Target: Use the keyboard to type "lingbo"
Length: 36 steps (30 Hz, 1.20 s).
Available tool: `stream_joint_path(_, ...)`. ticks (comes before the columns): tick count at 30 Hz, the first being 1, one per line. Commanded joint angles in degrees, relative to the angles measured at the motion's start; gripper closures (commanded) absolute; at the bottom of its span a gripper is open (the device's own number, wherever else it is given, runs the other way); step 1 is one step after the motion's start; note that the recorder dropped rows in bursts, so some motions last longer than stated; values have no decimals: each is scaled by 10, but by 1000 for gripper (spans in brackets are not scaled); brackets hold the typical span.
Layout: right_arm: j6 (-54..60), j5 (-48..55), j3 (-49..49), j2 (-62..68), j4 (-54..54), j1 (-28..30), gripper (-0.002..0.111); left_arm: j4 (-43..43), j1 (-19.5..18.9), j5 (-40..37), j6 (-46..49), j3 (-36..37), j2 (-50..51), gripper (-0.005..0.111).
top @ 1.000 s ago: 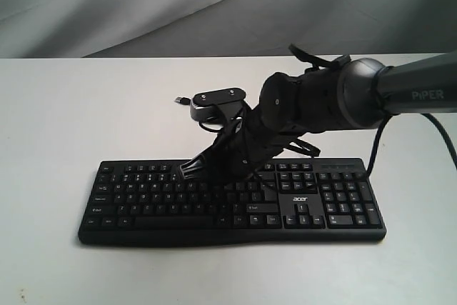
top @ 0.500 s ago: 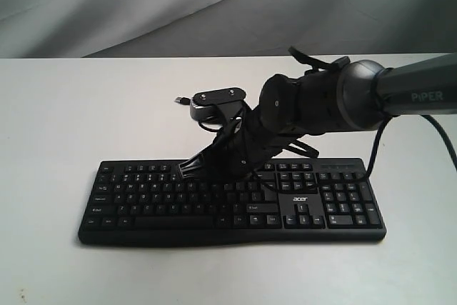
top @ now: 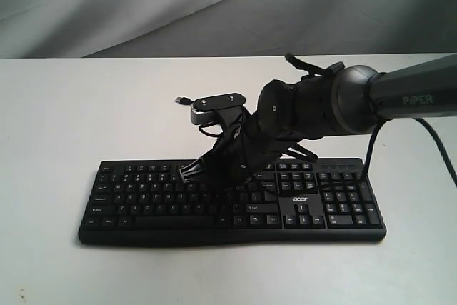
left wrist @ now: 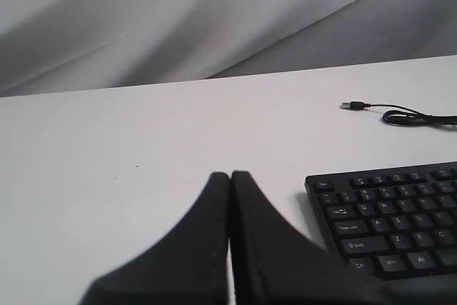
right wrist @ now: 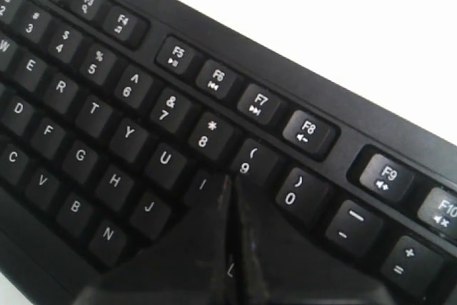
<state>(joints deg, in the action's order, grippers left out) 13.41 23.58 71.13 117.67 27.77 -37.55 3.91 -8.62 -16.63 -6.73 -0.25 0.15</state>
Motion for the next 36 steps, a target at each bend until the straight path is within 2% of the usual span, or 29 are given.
stream_joint_path(1, -2, -3, 0, 0, -1, 4, 108, -5, -1, 3, -2, 2, -1, 106)
stream_joint_path(10, -2, -2, 0, -7, -4, 4, 108, -5, -1, 3, -2, 2, -1, 106)
stream_joint_path(21, 19, 19, -4, -106, -28, 4, 108, -5, -1, 3, -2, 2, -1, 106)
stream_joint_path(27, 59, -73, -111, -244, -28, -13, 108, -5, -1, 3, -2, 2, -1, 106)
stream_joint_path(32, 61, -75, -181, -366, -35, -13, 108, -5, -1, 3, -2, 2, -1, 106)
stream_joint_path(36, 61, -79, -187, -444, -39, -13, 108, -5, -1, 3, -2, 2, -1, 106)
